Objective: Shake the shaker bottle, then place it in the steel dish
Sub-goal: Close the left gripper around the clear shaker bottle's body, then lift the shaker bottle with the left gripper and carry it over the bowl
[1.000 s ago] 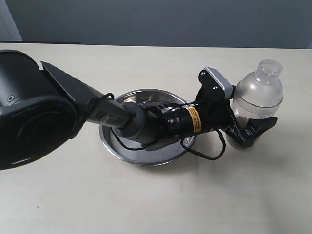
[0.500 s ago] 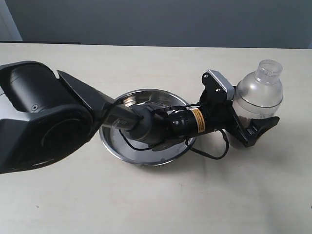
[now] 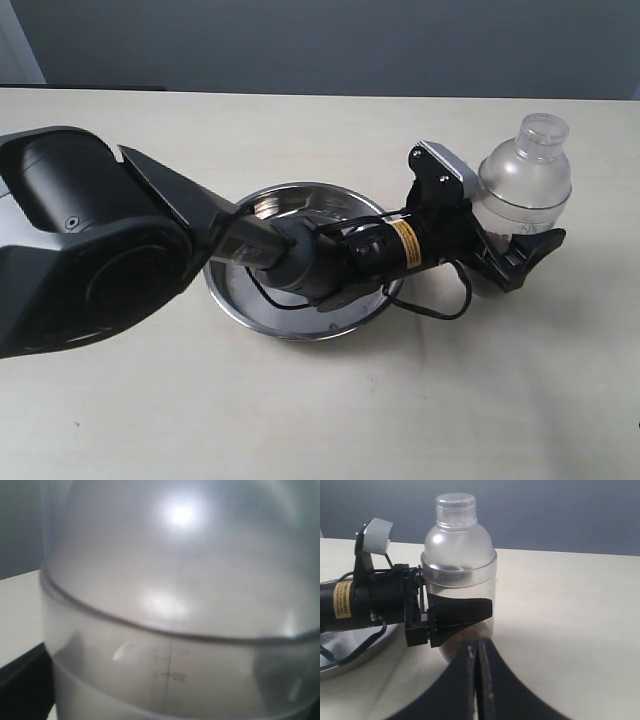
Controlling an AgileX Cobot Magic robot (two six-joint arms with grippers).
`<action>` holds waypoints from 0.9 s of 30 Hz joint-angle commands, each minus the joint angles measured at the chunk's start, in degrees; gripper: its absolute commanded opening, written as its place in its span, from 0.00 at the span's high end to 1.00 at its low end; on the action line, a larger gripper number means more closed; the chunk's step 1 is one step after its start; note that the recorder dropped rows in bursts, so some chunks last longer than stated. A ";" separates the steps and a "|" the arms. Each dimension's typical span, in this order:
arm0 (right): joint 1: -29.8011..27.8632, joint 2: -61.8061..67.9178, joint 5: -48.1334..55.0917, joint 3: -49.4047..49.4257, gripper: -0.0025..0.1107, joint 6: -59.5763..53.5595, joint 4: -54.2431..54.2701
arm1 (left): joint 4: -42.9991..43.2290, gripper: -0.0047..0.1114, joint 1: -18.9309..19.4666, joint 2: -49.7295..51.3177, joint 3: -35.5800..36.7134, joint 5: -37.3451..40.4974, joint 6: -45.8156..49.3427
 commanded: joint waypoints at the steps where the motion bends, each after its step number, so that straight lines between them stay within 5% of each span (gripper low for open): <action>1: 0.01 -0.22 -0.77 0.07 0.98 0.03 -0.26 | -1.59 0.17 -0.13 -0.16 -0.28 0.65 -0.11; 3: 0.01 -0.22 -0.77 0.07 0.98 0.03 -0.26 | -1.37 0.34 -0.13 -0.16 -0.28 0.65 -0.11; 5: 0.01 -0.22 -0.77 0.07 0.98 0.03 -0.26 | -0.79 0.62 -0.22 -0.16 -0.28 0.65 -0.11; 6: 0.01 -0.22 -0.77 0.07 0.98 0.03 -0.26 | 0.07 0.86 -0.22 -0.16 -0.28 0.65 -0.22; 7: 0.01 -0.22 -0.77 0.07 0.98 0.03 -0.26 | 0.57 0.96 -0.22 -0.16 -0.28 0.76 -0.45; 21: 0.01 -0.22 -0.77 0.07 0.98 0.03 -0.26 | 0.15 0.96 -0.09 -5.19 -0.28 5.94 -2.56; 27: 0.01 -0.22 -0.77 0.07 0.98 0.03 -0.26 | 0.15 0.96 0.00 -13.45 -0.28 15.04 0.21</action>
